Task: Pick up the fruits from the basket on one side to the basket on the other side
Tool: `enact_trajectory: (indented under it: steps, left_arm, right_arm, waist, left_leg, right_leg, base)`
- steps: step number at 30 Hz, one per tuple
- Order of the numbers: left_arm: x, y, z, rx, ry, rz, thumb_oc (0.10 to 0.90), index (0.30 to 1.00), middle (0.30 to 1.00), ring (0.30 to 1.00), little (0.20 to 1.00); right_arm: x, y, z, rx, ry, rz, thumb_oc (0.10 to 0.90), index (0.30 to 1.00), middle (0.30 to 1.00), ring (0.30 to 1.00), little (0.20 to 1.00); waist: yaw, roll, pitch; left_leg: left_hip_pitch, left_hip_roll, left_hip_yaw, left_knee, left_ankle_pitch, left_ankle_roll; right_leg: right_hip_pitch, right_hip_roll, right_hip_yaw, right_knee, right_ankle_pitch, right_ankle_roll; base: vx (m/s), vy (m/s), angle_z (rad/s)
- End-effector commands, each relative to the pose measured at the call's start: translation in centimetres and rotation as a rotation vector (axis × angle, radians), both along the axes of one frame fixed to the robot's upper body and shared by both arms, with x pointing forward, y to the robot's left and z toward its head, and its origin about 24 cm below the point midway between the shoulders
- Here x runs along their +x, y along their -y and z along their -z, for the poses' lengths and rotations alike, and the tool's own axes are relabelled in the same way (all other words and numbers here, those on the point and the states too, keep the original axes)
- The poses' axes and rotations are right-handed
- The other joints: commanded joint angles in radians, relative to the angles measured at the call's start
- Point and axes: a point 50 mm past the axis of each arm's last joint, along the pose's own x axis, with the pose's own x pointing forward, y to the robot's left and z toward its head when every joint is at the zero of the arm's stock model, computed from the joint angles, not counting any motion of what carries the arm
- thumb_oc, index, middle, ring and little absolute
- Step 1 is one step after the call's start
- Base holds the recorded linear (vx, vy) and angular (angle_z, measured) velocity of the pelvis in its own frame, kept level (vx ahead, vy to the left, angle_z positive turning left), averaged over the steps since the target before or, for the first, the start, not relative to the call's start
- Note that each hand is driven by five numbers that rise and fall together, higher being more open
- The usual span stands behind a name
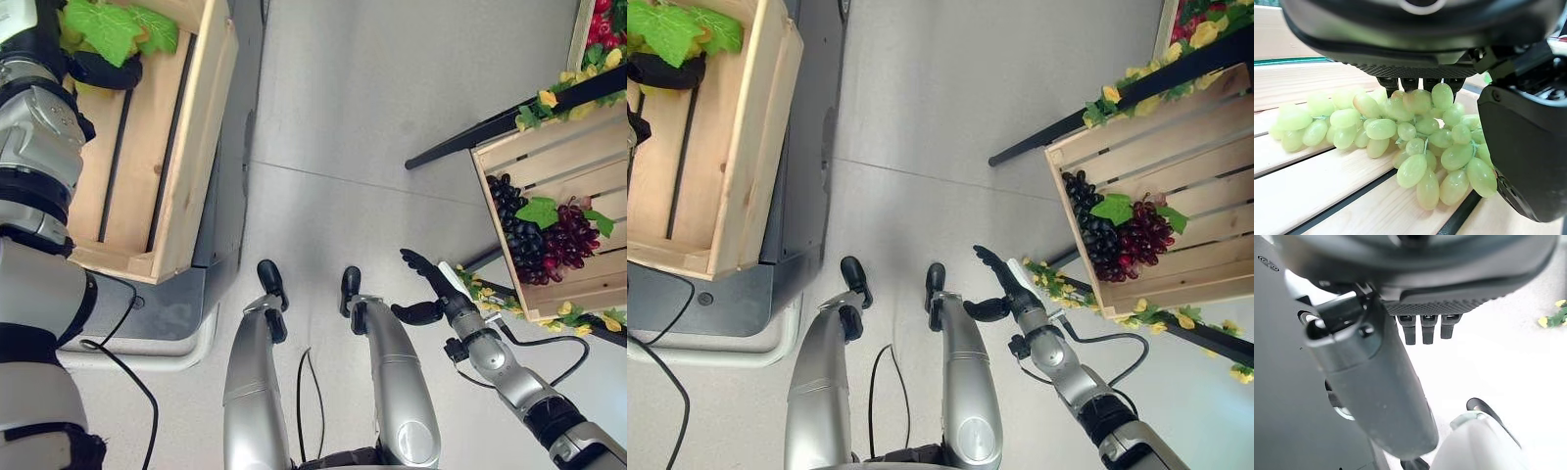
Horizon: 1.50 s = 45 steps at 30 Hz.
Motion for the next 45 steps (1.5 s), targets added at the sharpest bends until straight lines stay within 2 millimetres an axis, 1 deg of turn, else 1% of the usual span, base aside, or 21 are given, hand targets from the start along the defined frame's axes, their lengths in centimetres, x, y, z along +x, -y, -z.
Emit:
enact_trajectory:
  steps: [1,3,5,9,10,11,12,17,21,28,32,35,37,39,42,44,45]
  left_arm:
    - [-2.5,-4.6,1.9,-0.122,-0.147,-0.218,0.800,0.900,0.900,0.900,0.900]
    - [-2.4,-4.6,2.6,-0.134,-0.199,-0.213,0.800,0.900,0.900,0.900,0.900]
    - [-2.2,-4.5,3.5,-0.136,-0.271,-0.192,0.800,0.900,0.900,0.900,0.900]
    - [-1.7,-4.1,4.4,-0.101,-0.370,-0.140,0.800,0.900,0.900,0.900,0.900]
    - [-1.6,-4.0,4.5,-0.100,-0.370,-0.123,0.800,0.900,0.900,0.900,0.900]
    - [-1.5,-3.8,4.5,-0.085,-0.367,-0.111,0.557,0.535,0.535,0.535,0.535]
    - [-1.4,-3.6,4.4,-0.061,-0.356,-0.097,0.400,0.300,0.300,0.300,0.300]
    - [-0.9,-2.7,3.5,0.040,-0.295,-0.037,0.400,0.300,0.300,0.300,0.300]
    - [-0.8,-2.4,3.4,0.064,-0.271,-0.017,0.400,0.300,0.300,0.300,0.300]
    - [-0.9,-2.5,3.7,0.080,-0.259,0.000,0.400,0.300,0.300,0.300,0.300]
    - [-1.2,-2.9,4.6,0.086,-0.250,0.002,0.400,0.300,0.300,0.300,0.300]
    - [-1.4,-3.2,5.1,0.056,-0.217,0.004,0.400,0.300,0.300,0.300,0.300]
    - [-1.6,-3.3,5.3,0.020,-0.167,0.018,0.400,0.300,0.300,0.300,0.300]
    - [-1.8,-3.3,5.6,-0.050,-0.065,0.049,0.400,0.300,0.300,0.300,0.300]
    - [-1.9,-3.4,5.8,-0.084,-0.024,0.063,0.400,0.300,0.300,0.300,0.300]
    - [-2.0,-3.3,6.2,-0.206,0.102,0.097,0.400,0.300,0.300,0.300,0.300]
    - [-2.1,-3.3,6.3,-0.207,0.102,0.096,0.400,0.300,0.300,0.300,0.300]
  right_arm:
    - [0.1,1.8,-2.3,-0.004,0.131,0.048,0.800,0.900,0.900,0.900,0.900]
    - [0.3,1.9,-2.4,-0.006,0.138,0.054,0.800,0.900,0.900,0.900,0.900]
    - [0.7,2.1,-3.1,-0.012,0.157,0.052,0.800,0.900,0.900,0.900,0.900]
    - [1.1,2.3,-4.2,-0.022,0.193,0.051,0.800,0.900,0.900,0.900,0.900]
    - [1.2,2.4,-4.5,-0.023,0.202,0.055,0.800,0.900,0.900,0.900,0.900]
    - [1.3,2.5,-4.6,-0.022,0.207,0.058,0.800,0.900,0.900,0.900,0.900]
    - [1.3,2.6,-4.8,-0.019,0.211,0.063,0.800,0.900,0.900,0.900,0.900]
    - [1.0,3.3,-4.6,-0.013,0.212,0.084,0.800,0.900,0.900,0.900,0.900]
    - [0.7,3.5,-4.4,-0.009,0.216,0.083,0.800,0.900,0.900,0.900,0.900]
    - [0.8,3.5,-4.6,-0.006,0.225,0.076,0.800,0.900,0.900,0.900,0.900]
    - [0.8,3.4,-4.7,0.001,0.225,0.073,0.800,0.900,0.900,0.900,0.900]
    - [0.9,3.3,-4.7,0.002,0.219,0.071,0.800,0.900,0.900,0.900,0.900]
    - [0.9,3.3,-4.6,0.008,0.217,0.070,0.800,0.900,0.900,0.900,0.900]
    - [0.7,3.0,-4.3,0.014,0.209,0.064,0.800,0.900,0.900,0.900,0.900]
    - [0.6,2.9,-4.2,0.016,0.206,0.059,0.800,0.900,0.900,0.900,0.900]
    - [0.4,2.4,-3.9,0.018,0.205,0.047,0.800,0.900,0.900,0.900,0.900]
    - [0.4,2.4,-3.9,0.017,0.205,0.046,0.800,0.900,0.900,0.900,0.900]
  waist:
    - [0.027,-0.008,-0.010]
    - [0.025,-0.006,-0.010]
    - [0.023,-0.002,-0.010]
    - [0.022,0.006,-0.010]
    - [0.022,0.008,-0.010]
    - [0.023,0.009,-0.010]
    - [0.023,0.010,-0.010]
    - [0.028,0.018,-0.010]
    - [0.032,0.024,-0.010]
    - [0.041,0.032,-0.010]
    - [0.050,0.033,-0.010]
    - [0.055,0.035,-0.010]
    - [0.060,0.037,-0.010]
    - [0.066,0.041,-0.010]
    - [0.069,0.043,-0.010]
    - [0.079,0.046,-0.010]
    - [0.078,0.046,-0.010]
  left_leg:
    - [0.124,-0.026,0.055,-0.051,-0.161,-0.029]
    - [0.122,-0.026,0.056,-0.048,-0.162,-0.028]
    - [0.114,-0.024,0.056,-0.042,-0.161,-0.029]
    - [0.112,-0.024,0.059,-0.048,-0.155,-0.032]
    - [0.113,-0.024,0.060,-0.048,-0.155,-0.031]
    - [0.114,-0.023,0.061,-0.047,-0.156,-0.030]
    - [0.117,-0.022,0.063,-0.048,-0.156,-0.030]
    - [0.140,-0.025,0.068,-0.045,-0.163,-0.026]
    - [0.164,-0.029,0.065,-0.042,-0.166,-0.026]
    - [0.207,-0.030,0.066,-0.033,-0.173,-0.025]
    - [0.237,-0.028,0.064,-0.017,-0.182,-0.023]
    - [0.248,-0.026,0.061,-0.003,-0.190,-0.021]
    - [0.254,-0.024,0.057,0.011,-0.198,-0.018]
    - [0.278,-0.024,0.056,0.017,-0.205,-0.016]
    - [0.287,-0.025,0.054,0.021,-0.207,-0.016]
    - [0.321,-0.028,0.049,0.018,-0.210,-0.017]
    - [0.322,-0.028,0.048,0.018,-0.210,-0.017]
  right_leg:
    - [-0.003,0.036,0.003,-0.135,0.166,-0.011]
    - [-0.008,0.036,0.002,-0.122,0.161,-0.013]
    - [-0.019,0.035,0.004,-0.108,0.154,-0.017]
    - [-0.023,0.037,0.008,-0.110,0.152,-0.020]
    - [-0.024,0.038,0.010,-0.108,0.151,-0.020]
    - [-0.024,0.039,0.010,-0.106,0.150,-0.021]
    - [-0.022,0.037,0.010,-0.103,0.147,-0.020]
    - [-0.003,0.033,0.005,-0.088,0.132,-0.023]
    - [0.020,0.030,0.001,-0.076,0.116,-0.026]
    - [0.059,0.020,-0.008,-0.044,0.091,-0.036]
    - [0.084,0.013,-0.015,-0.002,0.074,-0.042]
    - [0.094,0.009,-0.017,0.022,0.060,-0.045]
    - [0.097,0.006,-0.018,0.047,0.049,-0.048]
    - [0.116,0.001,-0.022,0.068,0.033,-0.050]
    - [0.126,-0.003,-0.025,0.074,0.026,-0.052]
    - [0.155,-0.008,-0.029,0.084,0.013,-0.054]
    - [0.156,-0.008,-0.030,0.084,0.013,-0.054]
  base:
    - [0.00,0.000,0.00]
    - [-0.01,0.017,-0.01]
    - [-0.02,0.038,-0.02]
    - [0.00,0.008,0.00]
    - [0.00,0.000,0.00]
    - [-0.01,0.003,-0.04]
    - [0.00,0.000,0.00]
    - [0.00,-0.007,0.00]
    - [-0.01,-0.031,0.02]
    - [0.00,-0.018,-0.02]
    - [0.00,-0.044,-0.04]
    - [0.00,-0.047,0.02]
    - [0.00,-0.062,0.03]
    - [0.00,-0.061,0.02]
    - [-0.01,-0.059,0.04]
    - [0.00,-0.082,0.00]
    - [0.00,-0.066,0.00]
